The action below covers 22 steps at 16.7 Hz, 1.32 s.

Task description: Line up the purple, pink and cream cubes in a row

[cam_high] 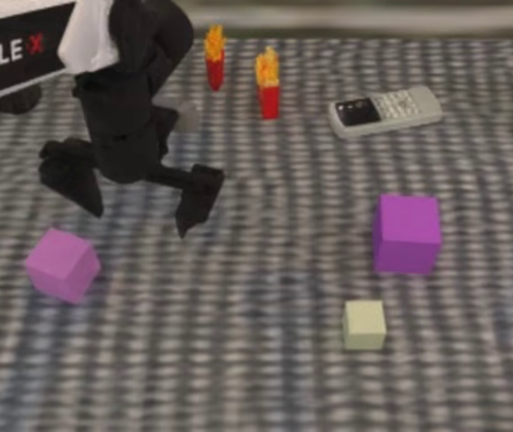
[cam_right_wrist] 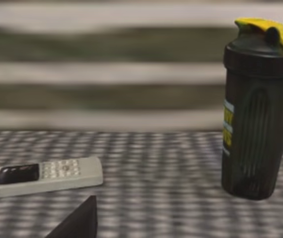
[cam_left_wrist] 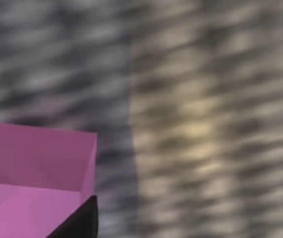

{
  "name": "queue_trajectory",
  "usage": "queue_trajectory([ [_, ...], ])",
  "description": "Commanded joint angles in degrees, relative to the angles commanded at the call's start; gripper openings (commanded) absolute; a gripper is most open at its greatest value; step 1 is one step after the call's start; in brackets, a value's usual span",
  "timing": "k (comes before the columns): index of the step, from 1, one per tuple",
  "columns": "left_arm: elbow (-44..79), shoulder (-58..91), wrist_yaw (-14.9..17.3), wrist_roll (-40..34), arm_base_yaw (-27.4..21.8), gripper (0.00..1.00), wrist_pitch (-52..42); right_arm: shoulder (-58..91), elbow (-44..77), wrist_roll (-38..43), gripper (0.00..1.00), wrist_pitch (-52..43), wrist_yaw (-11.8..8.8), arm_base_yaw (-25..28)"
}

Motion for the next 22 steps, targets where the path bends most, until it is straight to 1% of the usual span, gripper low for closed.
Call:
queue_trajectory([
  [2, -5.19, -3.27, 0.15, 8.44, 5.47, 1.00, 1.90, 0.00, 0.00, 0.00, 1.00, 0.00, 0.00, 0.00],
  [4, -9.43, -6.14, 0.26, 14.71, 10.03, 1.00, 3.61, 0.00, 0.00, 0.00, 1.00, 0.00, 0.00, 0.00],
  [7, -13.15, -8.84, 0.37, 19.54, 14.05, 1.00, 5.24, 0.00, 0.00, 0.00, 1.00, 0.00, 0.00, 0.00],
  [14, -13.81, -8.45, 0.35, 19.79, 14.17, 1.00, 6.18, 0.00, 0.00, 0.00, 1.00, 0.00, 0.00, 0.00],
  [16, -15.54, -7.20, 0.39, 19.81, 14.25, 1.00, 9.26, 0.00, 0.00, 0.00, 1.00, 0.00, 0.00, 0.00],
  [22, -22.96, -1.58, 0.43, 20.07, 14.44, 1.00, 22.51, 0.00, 0.00, 0.00, 1.00, 0.00, 0.00, 0.00],
])
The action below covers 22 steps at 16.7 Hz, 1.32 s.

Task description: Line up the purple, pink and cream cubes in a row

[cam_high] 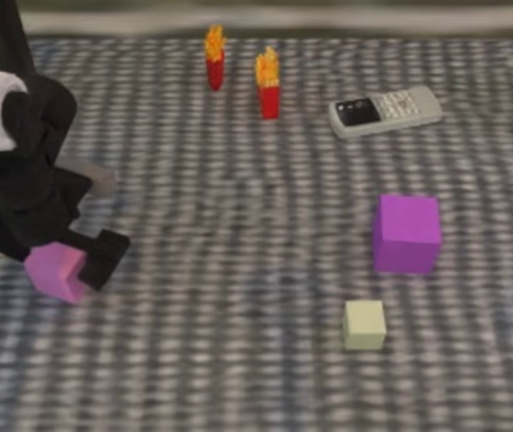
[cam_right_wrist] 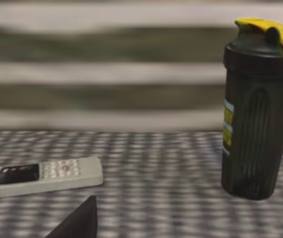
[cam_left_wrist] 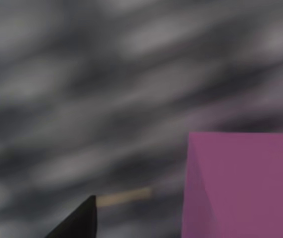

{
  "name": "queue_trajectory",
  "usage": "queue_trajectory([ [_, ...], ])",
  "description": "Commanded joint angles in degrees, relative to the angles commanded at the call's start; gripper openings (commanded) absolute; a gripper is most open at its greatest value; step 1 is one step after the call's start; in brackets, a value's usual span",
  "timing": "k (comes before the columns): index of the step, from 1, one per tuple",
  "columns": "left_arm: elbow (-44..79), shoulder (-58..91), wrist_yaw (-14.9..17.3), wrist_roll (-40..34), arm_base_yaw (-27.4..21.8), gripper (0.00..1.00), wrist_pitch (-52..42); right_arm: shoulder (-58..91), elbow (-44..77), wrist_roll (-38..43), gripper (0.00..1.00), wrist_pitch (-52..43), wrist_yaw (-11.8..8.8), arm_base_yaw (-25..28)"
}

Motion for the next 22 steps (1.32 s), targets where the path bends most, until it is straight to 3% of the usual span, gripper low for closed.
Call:
queue_trajectory([
  [6, -1.08, 0.83, 0.01, 0.04, 0.03, 1.00, 1.78, 0.00, 0.00, 0.00, 1.00, 0.00, 0.00, 0.00],
  [19, -1.08, 0.83, 0.01, 0.04, 0.03, 0.02, 1.78, 0.00, 0.00, 0.00, 1.00, 0.00, 0.00, 0.00],
  [22, -1.08, 0.83, 0.01, 0.04, 0.03, 0.00, 1.78, 0.00, 0.00, 0.00, 1.00, 0.00, 0.00, 0.00],
])
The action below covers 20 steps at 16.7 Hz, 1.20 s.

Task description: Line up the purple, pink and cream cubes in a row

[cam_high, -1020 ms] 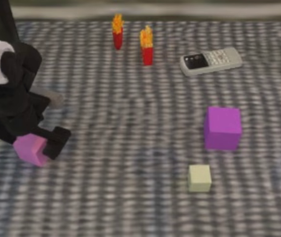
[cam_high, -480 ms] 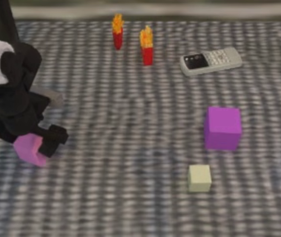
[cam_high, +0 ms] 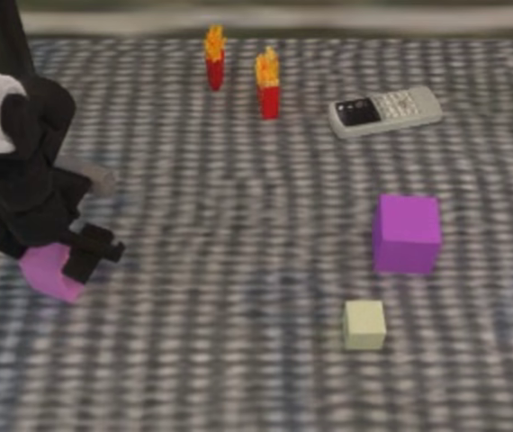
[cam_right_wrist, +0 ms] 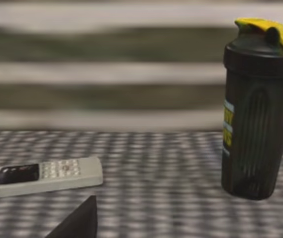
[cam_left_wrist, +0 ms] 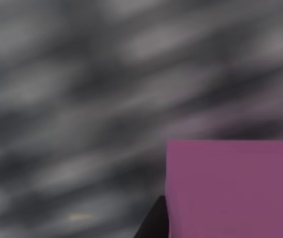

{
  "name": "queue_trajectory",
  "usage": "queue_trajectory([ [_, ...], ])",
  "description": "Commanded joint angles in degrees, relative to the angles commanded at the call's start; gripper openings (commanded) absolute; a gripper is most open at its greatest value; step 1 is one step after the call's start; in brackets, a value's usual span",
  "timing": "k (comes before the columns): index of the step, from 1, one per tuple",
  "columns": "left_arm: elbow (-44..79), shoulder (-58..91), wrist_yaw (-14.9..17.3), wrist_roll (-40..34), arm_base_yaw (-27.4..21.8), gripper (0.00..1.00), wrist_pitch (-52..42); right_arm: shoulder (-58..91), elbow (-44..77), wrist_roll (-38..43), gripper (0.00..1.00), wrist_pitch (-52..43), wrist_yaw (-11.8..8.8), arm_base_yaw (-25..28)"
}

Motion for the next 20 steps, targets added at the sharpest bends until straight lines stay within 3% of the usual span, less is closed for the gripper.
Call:
queue_trajectory([
  [7, 0.64, -1.49, 0.30, -0.08, -0.10, 0.00, -0.87, 0.00, 0.00, 0.00, 1.00, 0.00, 0.00, 0.00],
  [15, 8.02, -7.20, 0.28, -0.23, 0.84, 0.00, -14.27, 0.00, 0.00, 0.00, 1.00, 0.00, 0.00, 0.00],
  [20, 8.61, -7.68, 0.22, -0.16, 0.64, 0.00, -15.29, 0.00, 0.00, 0.00, 1.00, 0.00, 0.00, 0.00],
])
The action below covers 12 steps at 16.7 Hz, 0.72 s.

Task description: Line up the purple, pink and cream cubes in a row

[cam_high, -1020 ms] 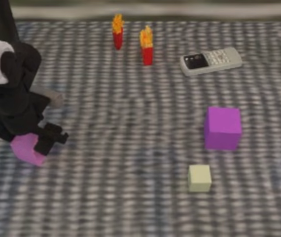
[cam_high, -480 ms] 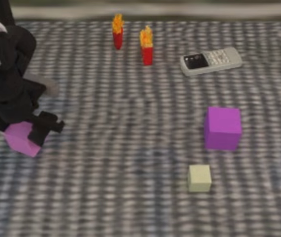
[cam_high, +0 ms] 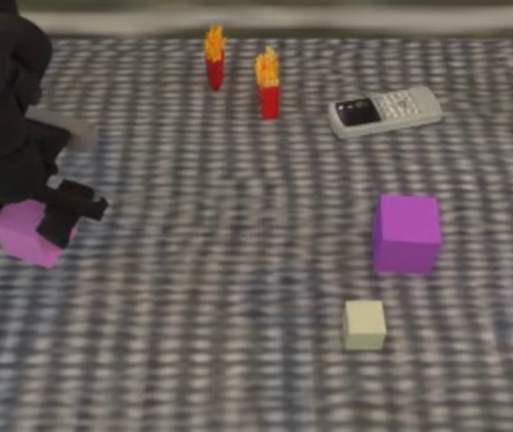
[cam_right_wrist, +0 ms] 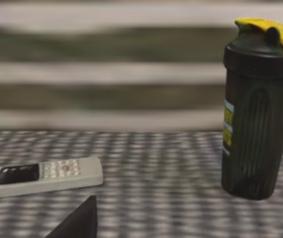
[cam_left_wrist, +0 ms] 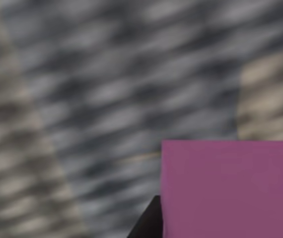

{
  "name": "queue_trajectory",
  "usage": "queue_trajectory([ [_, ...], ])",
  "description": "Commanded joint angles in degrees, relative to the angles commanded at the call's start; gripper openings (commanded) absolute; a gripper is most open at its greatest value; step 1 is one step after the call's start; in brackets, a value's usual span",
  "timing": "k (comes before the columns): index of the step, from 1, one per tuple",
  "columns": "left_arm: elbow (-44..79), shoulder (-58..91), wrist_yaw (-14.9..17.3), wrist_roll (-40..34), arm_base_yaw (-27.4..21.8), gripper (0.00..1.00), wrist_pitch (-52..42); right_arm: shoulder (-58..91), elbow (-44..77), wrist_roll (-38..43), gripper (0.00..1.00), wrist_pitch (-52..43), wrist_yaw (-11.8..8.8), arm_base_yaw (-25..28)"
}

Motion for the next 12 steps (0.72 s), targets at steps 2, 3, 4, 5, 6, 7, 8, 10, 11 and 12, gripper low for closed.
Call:
queue_trajectory([
  [2, 0.48, 0.23, 0.00, -0.74, -0.59, 0.00, -0.16, 0.00, 0.00, 0.00, 1.00, 0.00, 0.00, 0.00],
  [3, 1.21, 0.63, 0.00, -1.97, -1.55, 0.00, -0.44, 0.00, 0.00, 0.00, 1.00, 0.00, 0.00, 0.00],
  [4, 2.22, 1.23, -0.02, -3.86, -2.95, 0.00, -0.88, 0.00, 0.00, 0.00, 1.00, 0.00, 0.00, 0.00],
  [5, 3.43, 2.00, -0.05, -6.31, -4.70, 0.00, -1.45, 0.00, 0.00, 0.00, 1.00, 0.00, 0.00, 0.00],
  [6, 4.81, 2.90, -0.09, -9.35, -6.79, 0.00, -2.15, 0.00, 0.00, 0.00, 1.00, 0.00, 0.00, 0.00],
  [7, 6.33, 3.91, -0.15, -12.94, -9.18, 0.00, -2.94, 0.00, 0.00, 0.00, 1.00, 0.00, 0.00, 0.00],
  [8, 7.92, 4.97, -0.21, -16.99, -11.78, 0.00, -3.80, 0.00, 0.00, 0.00, 1.00, 0.00, 0.00, 0.00],
  [10, 11.25, 7.11, -0.37, -26.18, -17.45, 0.00, -5.58, 0.00, 0.00, 0.00, 1.00, 0.00, 0.00, 0.00],
  [11, 12.93, 8.13, -0.45, -31.07, -20.37, 0.00, -6.46, 0.00, 0.00, 0.00, 1.00, 0.00, 0.00, 0.00],
  [12, 14.60, 9.08, -0.53, -36.02, -23.31, 0.00, -7.29, 0.00, 0.00, 0.00, 1.00, 0.00, 0.00, 0.00],
])
